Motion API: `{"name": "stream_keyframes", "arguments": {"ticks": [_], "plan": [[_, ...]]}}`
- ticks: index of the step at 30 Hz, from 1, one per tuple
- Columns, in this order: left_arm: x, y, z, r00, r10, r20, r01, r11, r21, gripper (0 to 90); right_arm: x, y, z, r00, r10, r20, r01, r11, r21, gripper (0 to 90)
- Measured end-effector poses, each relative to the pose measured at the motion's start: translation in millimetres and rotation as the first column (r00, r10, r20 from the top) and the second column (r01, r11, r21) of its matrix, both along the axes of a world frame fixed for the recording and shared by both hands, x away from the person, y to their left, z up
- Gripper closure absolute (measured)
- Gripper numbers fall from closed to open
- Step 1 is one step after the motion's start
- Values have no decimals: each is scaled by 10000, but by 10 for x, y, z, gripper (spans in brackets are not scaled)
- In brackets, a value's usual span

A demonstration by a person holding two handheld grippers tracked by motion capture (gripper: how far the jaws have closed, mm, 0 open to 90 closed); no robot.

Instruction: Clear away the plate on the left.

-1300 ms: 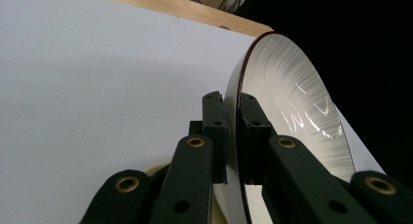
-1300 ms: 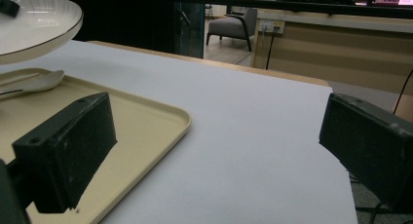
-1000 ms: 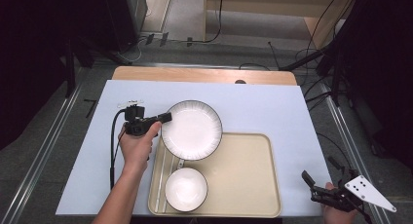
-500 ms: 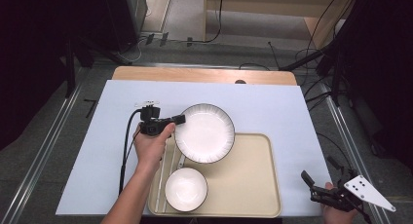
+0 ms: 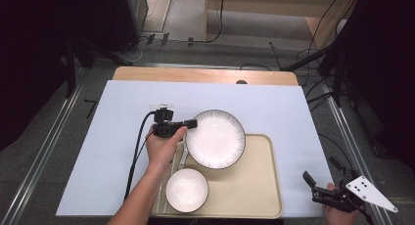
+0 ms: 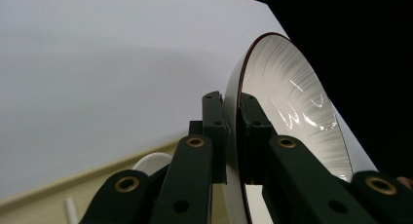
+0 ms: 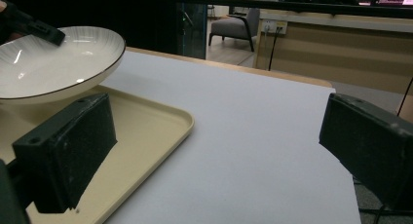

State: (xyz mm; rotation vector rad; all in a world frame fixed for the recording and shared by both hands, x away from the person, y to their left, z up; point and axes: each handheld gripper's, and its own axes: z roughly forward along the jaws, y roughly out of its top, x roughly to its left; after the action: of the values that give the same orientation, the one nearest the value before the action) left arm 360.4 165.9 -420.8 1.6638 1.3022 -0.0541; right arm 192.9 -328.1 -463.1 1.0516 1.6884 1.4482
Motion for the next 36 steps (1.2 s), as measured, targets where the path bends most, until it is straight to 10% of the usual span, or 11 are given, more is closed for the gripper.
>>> {"name": "stream_keyframes", "arguments": {"ticks": [30,36], "plan": [[147,-230,-251,9842,-1459,-1006,1425,9890,-407,848,6,-5,-4,10000,2,-45,-2,10000,6,2],[160,-310,-274,9792,-1735,-1052,1756,9844,107,845,6,-2,-4,10000,-8,-16,8,10000,-12,2]]}}
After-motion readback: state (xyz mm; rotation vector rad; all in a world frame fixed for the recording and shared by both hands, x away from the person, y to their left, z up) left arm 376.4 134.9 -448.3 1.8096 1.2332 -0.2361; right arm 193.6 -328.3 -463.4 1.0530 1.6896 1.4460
